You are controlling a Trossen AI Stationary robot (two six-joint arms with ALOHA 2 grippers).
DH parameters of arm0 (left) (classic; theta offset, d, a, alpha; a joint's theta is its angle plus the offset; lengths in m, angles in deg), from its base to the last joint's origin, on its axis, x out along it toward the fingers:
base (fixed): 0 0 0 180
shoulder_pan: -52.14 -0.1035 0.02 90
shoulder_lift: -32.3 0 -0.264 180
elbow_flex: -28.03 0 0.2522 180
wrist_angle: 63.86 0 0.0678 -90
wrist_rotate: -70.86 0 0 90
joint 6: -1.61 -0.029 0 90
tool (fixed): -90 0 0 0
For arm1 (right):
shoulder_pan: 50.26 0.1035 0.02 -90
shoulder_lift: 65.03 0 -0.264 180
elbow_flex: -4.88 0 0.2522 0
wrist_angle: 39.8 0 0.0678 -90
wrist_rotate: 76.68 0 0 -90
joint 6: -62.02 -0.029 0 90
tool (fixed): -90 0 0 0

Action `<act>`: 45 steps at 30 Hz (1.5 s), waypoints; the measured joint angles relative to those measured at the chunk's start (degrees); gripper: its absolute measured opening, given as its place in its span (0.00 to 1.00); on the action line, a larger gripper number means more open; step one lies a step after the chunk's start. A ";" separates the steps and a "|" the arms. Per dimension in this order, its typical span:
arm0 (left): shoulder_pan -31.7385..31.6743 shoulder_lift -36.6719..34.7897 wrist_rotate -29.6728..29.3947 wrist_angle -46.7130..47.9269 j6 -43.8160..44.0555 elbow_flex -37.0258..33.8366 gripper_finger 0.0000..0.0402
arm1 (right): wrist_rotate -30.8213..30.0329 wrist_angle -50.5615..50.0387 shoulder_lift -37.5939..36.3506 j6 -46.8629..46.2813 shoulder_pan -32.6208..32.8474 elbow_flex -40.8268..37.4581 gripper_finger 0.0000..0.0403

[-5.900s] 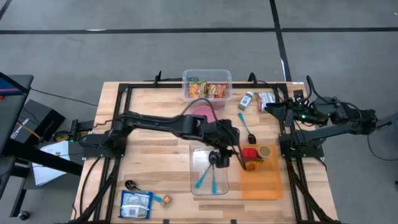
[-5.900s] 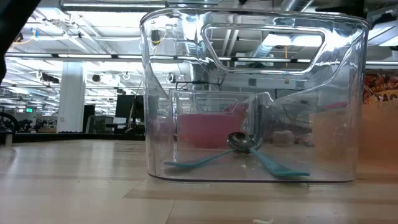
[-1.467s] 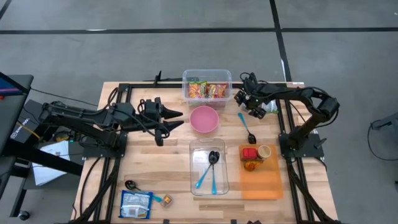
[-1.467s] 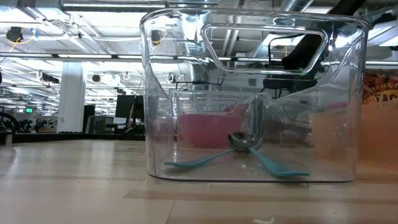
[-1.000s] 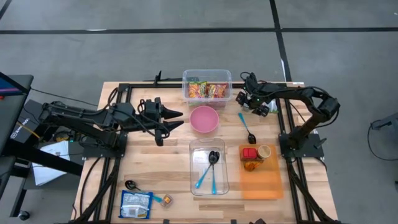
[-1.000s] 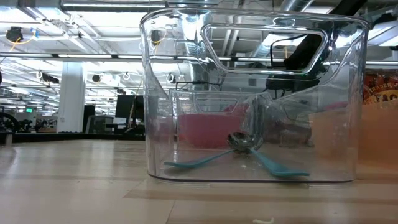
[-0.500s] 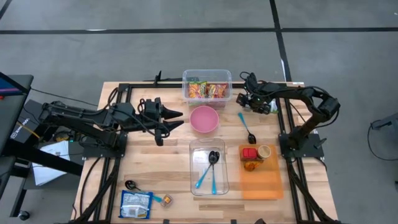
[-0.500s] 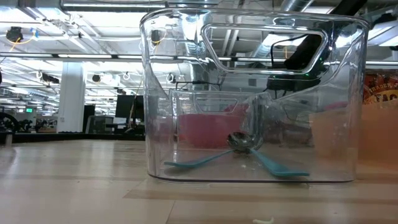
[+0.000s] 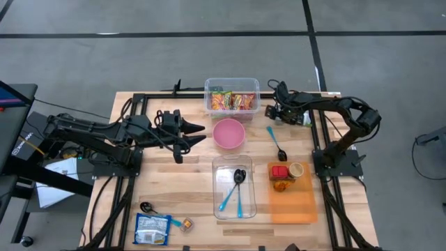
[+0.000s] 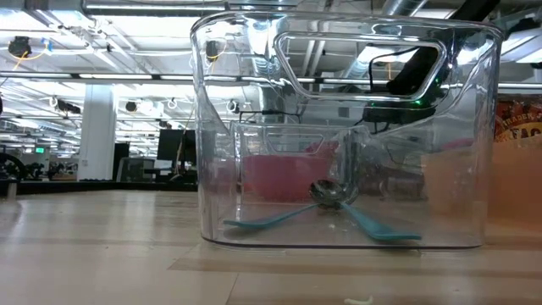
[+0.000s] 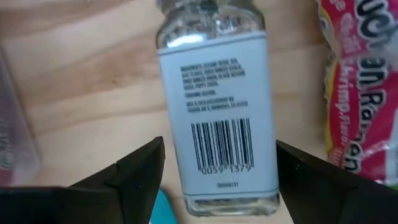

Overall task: Pick & Place Food Item
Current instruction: Put the white seasoning bottle into the orange bin

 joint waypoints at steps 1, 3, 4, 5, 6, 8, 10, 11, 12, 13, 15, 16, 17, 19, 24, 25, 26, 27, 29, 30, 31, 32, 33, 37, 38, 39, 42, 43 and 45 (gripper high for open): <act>0.00 0.00 0.00 0.00 0.18 0.00 0.39 | -0.02 0.33 -0.01 0.00 -0.15 0.01 0.69; 0.00 0.00 0.00 -0.02 0.22 0.00 0.39 | -0.03 0.77 0.01 0.00 -0.60 0.01 0.69; -0.02 0.00 -0.02 0.00 0.24 0.00 0.39 | -0.07 0.97 0.00 0.00 -0.92 0.01 0.69; 0.00 0.00 -0.02 -0.02 0.32 0.00 0.39 | -0.25 1.09 0.00 -0.01 -1.34 0.01 0.69; 0.00 0.00 -0.02 -0.01 0.43 0.00 0.39 | -0.35 1.10 -0.01 0.00 -1.83 0.01 0.69; 0.00 0.00 -0.03 -0.01 0.46 0.00 0.39 | -0.43 1.08 0.01 0.15 -2.88 0.01 0.69; 0.00 0.00 -0.04 -0.02 0.46 0.00 0.39 | -0.43 1.16 0.01 0.16 -3.87 0.01 0.69; 0.00 0.00 -0.04 -0.02 0.46 0.00 0.39 | -0.43 1.48 0.01 0.16 -4.37 0.01 0.69; 0.00 0.00 -0.04 -0.02 0.46 0.00 0.39 | -0.44 2.07 0.00 0.36 -4.84 0.01 0.69; 0.00 0.00 -0.06 -0.02 0.46 0.00 0.39 | -0.41 2.83 0.01 0.83 -5.33 0.01 0.69; -0.02 0.00 -0.08 -0.02 0.46 0.00 0.39 | -0.16 3.76 0.01 1.07 -6.23 0.10 0.69; -0.02 0.00 -0.09 -0.02 0.48 0.00 0.39 | -0.13 4.22 0.00 1.05 -6.56 0.10 0.69; -0.02 0.00 -0.11 -0.02 0.48 0.00 0.39 | -0.04 4.49 0.01 1.05 -6.85 0.10 0.69; -0.02 -0.02 -0.33 -0.02 0.48 0.00 0.39 | 0.04 4.72 0.01 1.09 -7.48 0.10 0.69; -0.02 0.00 -0.31 -0.03 1.11 0.00 0.39 | 0.05 4.98 0.01 2.46 -8.80 0.10 0.69; -0.02 -0.01 -0.32 -0.02 1.49 0.00 0.39 | 0.04 5.11 0.01 2.53 -9.00 0.10 0.69; -0.02 -0.01 -0.31 -0.03 1.65 0.00 0.39 | 0.04 5.18 -0.01 2.53 -9.02 0.10 0.69; -0.02 -0.01 -0.31 -0.02 1.69 0.00 0.39 | 0.02 5.20 0.01 2.54 -9.02 0.10 0.69; -0.02 -0.01 -0.31 -0.04 1.74 0.00 0.39 | 0.05 5.20 -0.01 2.59 -9.00 0.10 0.68; -0.02 -0.01 -0.29 -0.08 1.77 0.00 0.39 | 0.05 5.20 0.01 2.86 -9.00 0.10 0.67; -0.02 -0.02 -0.28 -0.21 1.77 0.00 0.39 | 0.07 5.24 0.00 3.08 -9.00 0.10 0.65; -0.02 0.00 -0.28 -0.31 1.77 0.00 0.39 | 0.07 5.25 0.00 3.36 -9.00 0.10 0.62; -0.02 -0.02 -0.28 -0.31 1.78 0.00 0.39 | 0.06 5.23 0.01 3.56 -9.00 0.10 0.59; -0.02 -0.02 -0.25 -0.28 2.54 0.00 0.39 | 0.02 5.16 -0.08 4.02 -8.82 0.21 0.46; -0.02 -0.02 -0.24 -0.28 2.88 0.00 0.39 | 0.00 5.20 -0.08 4.02 -8.78 0.21 0.46; -0.02 -0.02 -0.24 -0.26 3.11 0.00 0.39 | 0.02 5.23 -0.08 4.02 -8.58 0.21 0.46; -0.02 -0.02 -0.20 -0.24 3.15 0.00 0.39 | 0.27 5.30 -0.52 4.01 -7.48 0.11 0.46; 0.05 -0.02 -0.12 -0.24 3.15 0.00 0.39 | 0.60 5.03 -1.04 4.02 -6.89 0.02 0.46; 0.49 -0.02 0.01 -0.22 3.15 0.00 0.39 | 1.58 5.05 -2.57 4.00 -5.37 -0.01 0.46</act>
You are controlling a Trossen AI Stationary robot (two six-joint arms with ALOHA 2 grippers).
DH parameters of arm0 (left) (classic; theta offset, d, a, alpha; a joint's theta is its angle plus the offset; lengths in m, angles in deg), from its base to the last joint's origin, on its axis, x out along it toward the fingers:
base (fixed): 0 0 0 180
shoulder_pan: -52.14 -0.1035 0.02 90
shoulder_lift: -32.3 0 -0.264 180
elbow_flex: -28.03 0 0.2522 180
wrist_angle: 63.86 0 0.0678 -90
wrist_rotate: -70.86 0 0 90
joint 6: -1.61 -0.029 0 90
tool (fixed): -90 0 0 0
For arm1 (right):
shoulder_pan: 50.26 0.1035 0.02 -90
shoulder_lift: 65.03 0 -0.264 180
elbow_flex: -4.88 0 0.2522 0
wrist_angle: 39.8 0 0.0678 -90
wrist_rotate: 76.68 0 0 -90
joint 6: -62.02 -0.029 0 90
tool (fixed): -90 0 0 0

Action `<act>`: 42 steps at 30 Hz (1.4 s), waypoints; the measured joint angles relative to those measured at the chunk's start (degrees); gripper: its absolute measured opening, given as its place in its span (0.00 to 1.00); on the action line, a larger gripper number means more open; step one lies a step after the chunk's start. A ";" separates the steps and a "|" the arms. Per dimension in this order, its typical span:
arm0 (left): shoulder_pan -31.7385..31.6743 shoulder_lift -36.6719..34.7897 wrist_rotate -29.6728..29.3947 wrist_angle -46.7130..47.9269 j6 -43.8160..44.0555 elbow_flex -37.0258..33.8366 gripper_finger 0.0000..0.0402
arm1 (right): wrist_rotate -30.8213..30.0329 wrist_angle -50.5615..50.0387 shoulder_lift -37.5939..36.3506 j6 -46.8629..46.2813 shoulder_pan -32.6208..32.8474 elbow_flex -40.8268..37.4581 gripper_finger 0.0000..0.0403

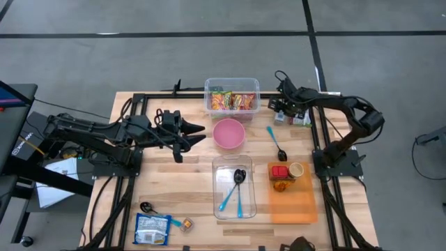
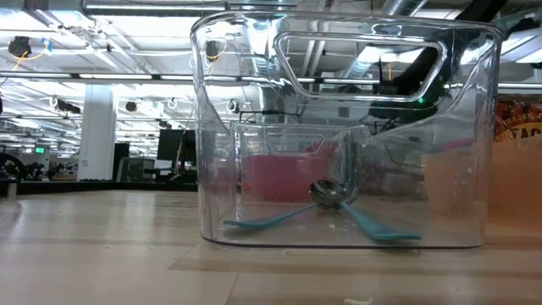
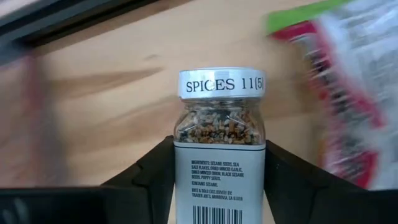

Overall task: Pick & Place Food Item
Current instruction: Put the white seasoning bottle into the orange bin

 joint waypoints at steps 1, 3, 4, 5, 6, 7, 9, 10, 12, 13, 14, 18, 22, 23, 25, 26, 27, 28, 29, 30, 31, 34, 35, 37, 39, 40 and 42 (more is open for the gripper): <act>0.15 0.00 -0.01 0.05 0.00 0.00 0.39 | 0.02 0.09 -1.01 0.00 0.87 0.02 0.46; 0.62 0.00 -0.01 0.68 0.00 0.00 0.39 | -0.05 -0.60 -3.68 0.00 2.85 0.02 0.46; 0.84 0.00 -0.02 1.25 0.04 0.00 0.39 | -0.20 -0.66 -5.15 0.00 3.98 0.02 0.46; 1.03 0.00 -0.04 1.71 0.07 0.00 0.39 | -0.51 -0.69 -6.70 -0.03 5.13 0.02 0.46; 1.21 0.00 -0.05 1.84 0.06 0.00 0.39 | -1.02 -0.94 -8.50 -0.14 6.39 0.02 0.46; 1.45 0.06 -0.58 1.79 0.04 0.00 0.40 | -1.39 -1.47 -10.28 -0.59 7.49 0.02 0.46; 2.00 0.68 -1.95 1.53 0.05 0.09 0.41 | -1.44 -2.93 -14.67 -1.50 9.70 0.02 0.46; 2.25 0.85 -2.22 1.97 0.03 0.03 0.42 | -1.43 -3.62 -17.10 -1.93 10.85 0.02 0.46; 2.59 1.93 -2.41 0.98 0.04 0.04 0.46 | -1.60 -4.65 -22.52 -3.36 13.56 0.02 0.46; 2.61 2.55 -2.38 0.71 0.04 0.13 0.48 | -1.73 -4.62 -25.28 -3.52 15.13 0.02 0.46; 2.70 3.22 -2.44 0.83 0.09 0.06 0.51 | -1.77 -4.10 -28.19 -3.69 16.96 0.02 0.46; 2.94 8.14 -2.46 -4.94 1.14 0.02 0.61 | -3.48 2.28 -38.23 -4.63 27.21 0.04 0.46; 2.47 14.56 -1.10 -14.48 1.97 0.02 0.71 | -9.30 11.82 -43.99 -5.00 39.05 0.11 0.46; 2.29 16.17 -0.71 -17.51 2.05 0.02 0.73 | -11.28 14.15 -44.67 -5.14 41.90 0.15 0.46; 1.64 18.97 0.22 -22.47 3.02 0.02 0.75 | -14.78 18.34 -45.11 -4.34 47.35 0.16 0.46; 1.19 20.16 0.85 -25.06 3.58 0.02 0.76 | -16.39 20.92 -45.00 -3.26 49.97 0.15 0.46; 0.64 21.41 1.38 -27.47 4.41 0.02 0.77 | -17.77 23.37 -44.65 -1.99 52.58 0.15 0.46; 0.05 22.49 2.29 -29.61 5.01 0.02 0.77 | -19.20 26.00 -43.68 -0.70 54.99 0.15 0.46; -0.46 23.29 3.52 -30.80 5.92 0.02 0.78 | -20.82 28.62 -42.63 0.51 57.24 0.18 0.46; -1.01 24.05 4.65 -31.98 6.49 0.02 0.78 | -22.15 30.63 -41.71 1.63 59.24 0.20 0.46; -1.50 24.76 5.65 -32.67 7.26 0.19 0.78 | -23.32 32.37 -40.45 2.78 60.88 0.19 0.46; -2.69 25.71 8.37 -31.94 9.08 0.92 0.78 | -25.22 36.82 -35.37 5.34 63.83 0.89 0.46; -3.03 26.21 9.55 -32.45 9.58 1.53 0.78 | -25.46 37.68 -33.75 5.93 64.31 1.54 0.46; -3.72 26.29 12.05 -32.21 11.51 1.76 0.78 | -25.49 38.37 -30.73 7.36 64.96 3.19 0.46; -4.50 26.29 15.02 -32.19 14.30 2.04 0.79 | -25.12 39.43 -27.84 8.81 65.30 5.06 0.46; -4.92 26.27 16.27 -32.34 15.89 2.08 0.79 | -24.29 39.13 -26.88 9.61 65.30 5.78 0.46; -5.58 26.26 18.99 -32.27 18.52 2.10 0.81 | -21.72 39.51 -24.71 10.92 65.25 8.05 0.46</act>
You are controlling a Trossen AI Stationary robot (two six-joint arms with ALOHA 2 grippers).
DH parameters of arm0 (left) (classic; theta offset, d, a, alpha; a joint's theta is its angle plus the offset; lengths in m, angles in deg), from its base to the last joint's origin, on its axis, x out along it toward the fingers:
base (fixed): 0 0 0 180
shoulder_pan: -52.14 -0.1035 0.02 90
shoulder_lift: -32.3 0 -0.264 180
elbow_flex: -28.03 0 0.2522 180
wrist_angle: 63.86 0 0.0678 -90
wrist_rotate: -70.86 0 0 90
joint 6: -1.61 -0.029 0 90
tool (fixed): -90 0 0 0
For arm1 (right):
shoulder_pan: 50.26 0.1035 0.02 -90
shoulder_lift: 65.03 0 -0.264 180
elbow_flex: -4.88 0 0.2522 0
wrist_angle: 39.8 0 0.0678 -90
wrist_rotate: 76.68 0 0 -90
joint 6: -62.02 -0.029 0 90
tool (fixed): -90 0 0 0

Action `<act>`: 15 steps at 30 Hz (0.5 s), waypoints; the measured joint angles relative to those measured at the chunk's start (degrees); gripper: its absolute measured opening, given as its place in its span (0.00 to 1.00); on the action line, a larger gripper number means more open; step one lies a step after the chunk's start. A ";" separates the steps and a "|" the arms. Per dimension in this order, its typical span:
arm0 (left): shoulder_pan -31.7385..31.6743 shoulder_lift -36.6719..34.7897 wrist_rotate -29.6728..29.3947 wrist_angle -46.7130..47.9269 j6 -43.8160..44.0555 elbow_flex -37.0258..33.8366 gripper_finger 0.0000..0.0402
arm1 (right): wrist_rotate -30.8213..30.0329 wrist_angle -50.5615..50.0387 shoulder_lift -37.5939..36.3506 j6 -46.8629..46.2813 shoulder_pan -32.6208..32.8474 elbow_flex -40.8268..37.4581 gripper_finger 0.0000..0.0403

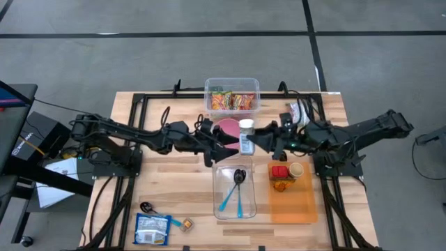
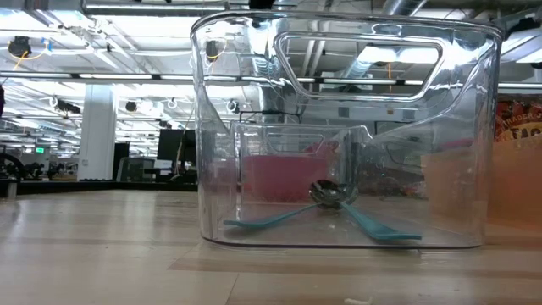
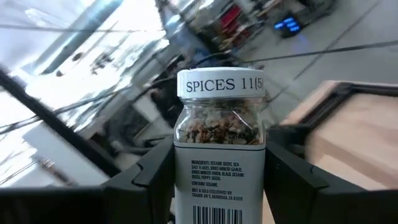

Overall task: Pick & Place Food Item
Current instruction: Put the white seasoning bottle into the orange bin

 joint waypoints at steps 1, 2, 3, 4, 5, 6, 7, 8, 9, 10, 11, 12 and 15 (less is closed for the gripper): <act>-0.25 -0.01 1.19 -0.04 1.13 0.00 0.81 | 0.62 -0.08 0.69 0.54 -0.02 0.83 0.46; -0.32 -0.10 2.30 -0.17 1.35 0.00 0.82 | 0.84 -0.24 1.47 1.37 -0.04 1.79 0.46; -0.36 -0.12 3.22 -0.50 1.49 0.00 0.83 | 1.23 -0.20 2.19 2.02 -0.04 2.66 0.46; -0.36 -0.19 3.98 -0.69 1.54 0.00 0.84 | 1.83 -0.17 2.79 2.43 -0.13 3.23 0.46; -0.36 -0.21 4.66 -0.74 1.53 0.00 0.85 | 2.45 -0.18 3.29 2.61 -0.41 3.63 0.46; -0.29 -0.20 4.91 -0.85 1.52 -0.02 0.85 | 2.79 -0.20 3.83 2.60 -0.69 3.99 0.46; -0.21 -0.18 5.21 -1.17 1.46 -0.05 0.86 | 3.44 0.06 4.17 2.56 -0.99 4.16 0.46; -0.04 -0.18 5.32 -1.58 1.25 -0.07 0.86 | 4.25 0.27 4.41 2.51 -1.30 4.19 0.46; 0.09 -0.16 5.35 -1.95 0.96 -0.09 0.86 | 4.60 0.31 4.55 2.35 -1.53 4.19 0.46; 0.18 -0.31 5.60 -2.13 0.62 -0.09 0.86 | 4.52 0.27 4.57 2.35 -1.61 4.22 0.46; 0.26 -0.51 5.50 -2.51 0.25 -0.08 0.85 | 3.94 0.00 4.67 2.59 -1.67 4.20 0.46; 0.44 -0.69 5.25 -3.27 -0.29 -0.01 0.85 | 3.64 -0.40 4.87 2.67 -1.73 4.10 0.46; 0.68 -1.14 5.29 -2.53 -1.84 0.04 0.84 | 3.41 -0.72 4.93 2.71 -1.79 3.94 0.46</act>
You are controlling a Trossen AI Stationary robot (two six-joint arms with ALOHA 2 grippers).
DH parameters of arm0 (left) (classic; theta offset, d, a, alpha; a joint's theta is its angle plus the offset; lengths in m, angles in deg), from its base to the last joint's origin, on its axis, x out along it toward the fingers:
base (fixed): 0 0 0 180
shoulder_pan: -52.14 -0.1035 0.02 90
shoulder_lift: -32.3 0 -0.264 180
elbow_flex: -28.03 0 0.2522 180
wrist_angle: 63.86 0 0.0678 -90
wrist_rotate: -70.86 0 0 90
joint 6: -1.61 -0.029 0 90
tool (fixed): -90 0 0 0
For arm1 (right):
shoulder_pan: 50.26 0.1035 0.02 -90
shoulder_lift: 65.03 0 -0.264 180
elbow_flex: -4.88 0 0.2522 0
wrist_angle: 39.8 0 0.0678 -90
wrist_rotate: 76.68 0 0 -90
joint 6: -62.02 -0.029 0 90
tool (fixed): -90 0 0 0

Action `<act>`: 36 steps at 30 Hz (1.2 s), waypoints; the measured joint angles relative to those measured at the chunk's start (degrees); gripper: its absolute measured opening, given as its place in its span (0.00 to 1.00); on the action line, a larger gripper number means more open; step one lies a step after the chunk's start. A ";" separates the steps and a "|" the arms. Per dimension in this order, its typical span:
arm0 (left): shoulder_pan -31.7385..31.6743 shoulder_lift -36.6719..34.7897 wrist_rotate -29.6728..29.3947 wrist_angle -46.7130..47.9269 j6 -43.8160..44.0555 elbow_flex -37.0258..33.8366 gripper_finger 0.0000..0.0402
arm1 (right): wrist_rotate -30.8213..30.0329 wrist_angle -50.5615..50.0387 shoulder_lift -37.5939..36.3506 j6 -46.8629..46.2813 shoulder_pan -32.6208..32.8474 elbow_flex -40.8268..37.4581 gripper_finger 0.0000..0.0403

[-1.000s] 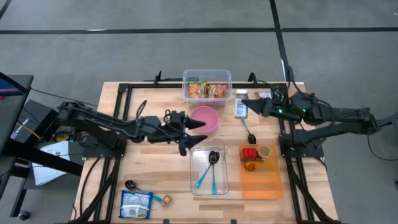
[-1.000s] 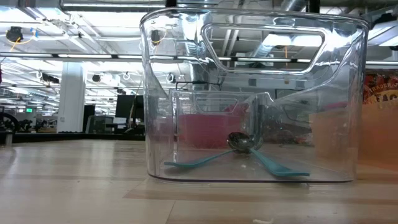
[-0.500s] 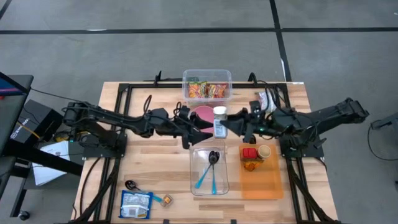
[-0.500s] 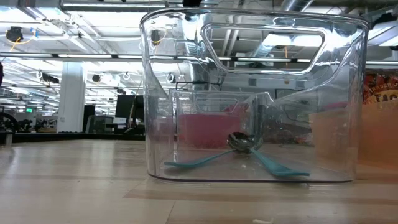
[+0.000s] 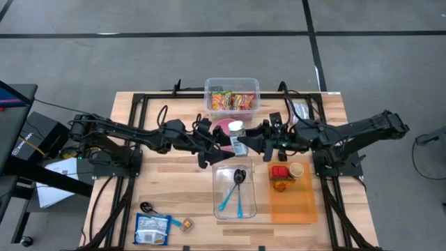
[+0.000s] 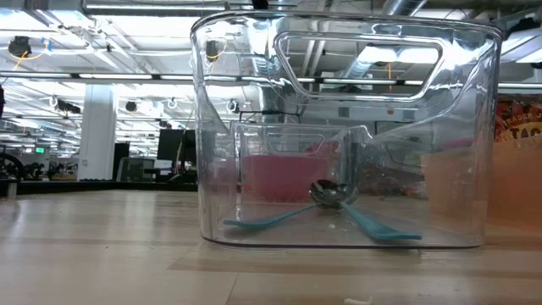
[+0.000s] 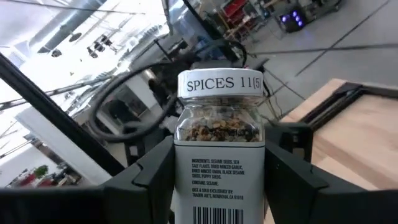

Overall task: Pick & Place Food Item
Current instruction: Put the white seasoning bottle into the orange bin

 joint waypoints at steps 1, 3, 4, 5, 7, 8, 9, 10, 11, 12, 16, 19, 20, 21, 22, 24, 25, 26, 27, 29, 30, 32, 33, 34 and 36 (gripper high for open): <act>0.17 -0.09 0.03 -0.04 -0.31 0.00 0.84 | 0.06 0.37 -0.14 0.01 0.04 0.06 0.46; 0.21 -0.24 0.31 -0.54 -0.37 0.00 0.84 | 0.27 0.42 -0.55 0.03 0.08 0.10 0.46; 0.24 -0.23 0.36 -0.53 -0.32 0.00 0.84 | 0.27 0.57 -0.55 0.03 0.08 0.10 0.46; 0.28 -0.23 0.42 -0.37 -0.33 0.00 0.84 | 0.36 0.56 -0.55 -0.05 0.08 0.10 0.46; 0.48 -0.23 0.34 -0.26 -0.28 0.00 0.84 | 0.30 0.46 -0.53 -0.05 0.08 0.10 0.46; 0.52 -0.23 0.30 -0.32 -0.27 0.00 0.84 | 0.27 0.50 -0.53 -0.05 0.06 0.10 0.46; 0.52 -0.23 0.16 -0.39 -0.27 0.00 0.84 | 0.19 0.54 -0.53 -0.05 0.06 0.10 0.46; 0.52 -0.23 0.00 -0.36 -0.27 0.00 0.84 | 0.19 0.52 -0.53 -0.05 0.06 0.10 0.46; 0.52 -0.23 -0.01 -0.34 -0.27 0.00 0.84 | 0.21 0.50 -0.53 -0.05 0.06 0.10 0.46; 0.52 -0.23 -0.01 -0.34 -0.26 0.00 0.83 | 0.21 0.48 -0.53 -0.05 0.08 0.10 0.46; 0.54 -0.23 -0.01 -0.31 -0.13 -0.02 0.83 | 0.23 0.98 -0.01 0.07 0.01 0.10 0.46; 0.54 -0.19 -0.44 -0.08 -0.10 -0.04 0.82 | 0.16 1.85 0.58 0.30 -0.28 0.11 0.46; 0.54 -0.19 -0.66 -0.13 -0.10 -0.04 0.82 | 0.16 2.93 1.13 0.32 -0.47 0.20 0.46; 0.53 -0.19 -0.65 -0.12 -0.10 -0.04 0.82 | 0.21 3.17 1.57 0.34 -0.71 0.15 0.46; 0.52 -0.19 -0.84 -0.01 -0.08 -0.09 0.82 | 0.21 3.61 2.03 0.34 -0.85 0.06 0.46; 0.52 -0.14 -0.99 -0.05 -0.10 -0.09 0.81 | 0.28 5.63 3.06 0.32 -1.14 0.06 0.46; 0.52 -0.14 -0.99 -0.14 -0.09 -0.09 0.81 | 0.28 6.17 3.48 0.32 -1.29 0.08 0.46; 0.53 -0.16 -0.97 -0.11 -0.10 -0.09 0.81 | 0.30 6.70 3.77 0.32 -1.43 0.08 0.46; 0.52 -0.16 -1.00 0.01 -0.10 -0.09 0.80 | 0.44 6.87 3.88 0.32 -1.47 0.08 0.46; 0.53 -0.16 -0.97 0.06 -0.15 -0.09 0.79 | 0.39 6.98 3.82 0.32 -1.47 0.06 0.46; 0.52 -0.16 -0.95 0.05 -0.19 -0.09 0.78 | 0.37 7.00 3.75 0.33 -1.47 0.08 0.46; 0.52 -0.14 -0.95 0.21 -0.21 -0.09 0.74 | 0.29 6.83 3.51 0.44 -1.47 0.08 0.46; 0.52 -0.14 -0.99 0.23 -0.23 -0.09 0.72 | 0.29 6.69 3.32 0.70 -1.47 0.06 0.46; 0.52 -0.14 -0.97 0.22 -0.25 -0.09 0.69 | 0.25 6.90 3.20 0.81 -1.47 0.07 0.46; 0.52 -0.14 -1.01 0.20 -0.33 -0.09 0.64 | 0.32 7.01 3.12 0.80 -1.47 0.13 0.46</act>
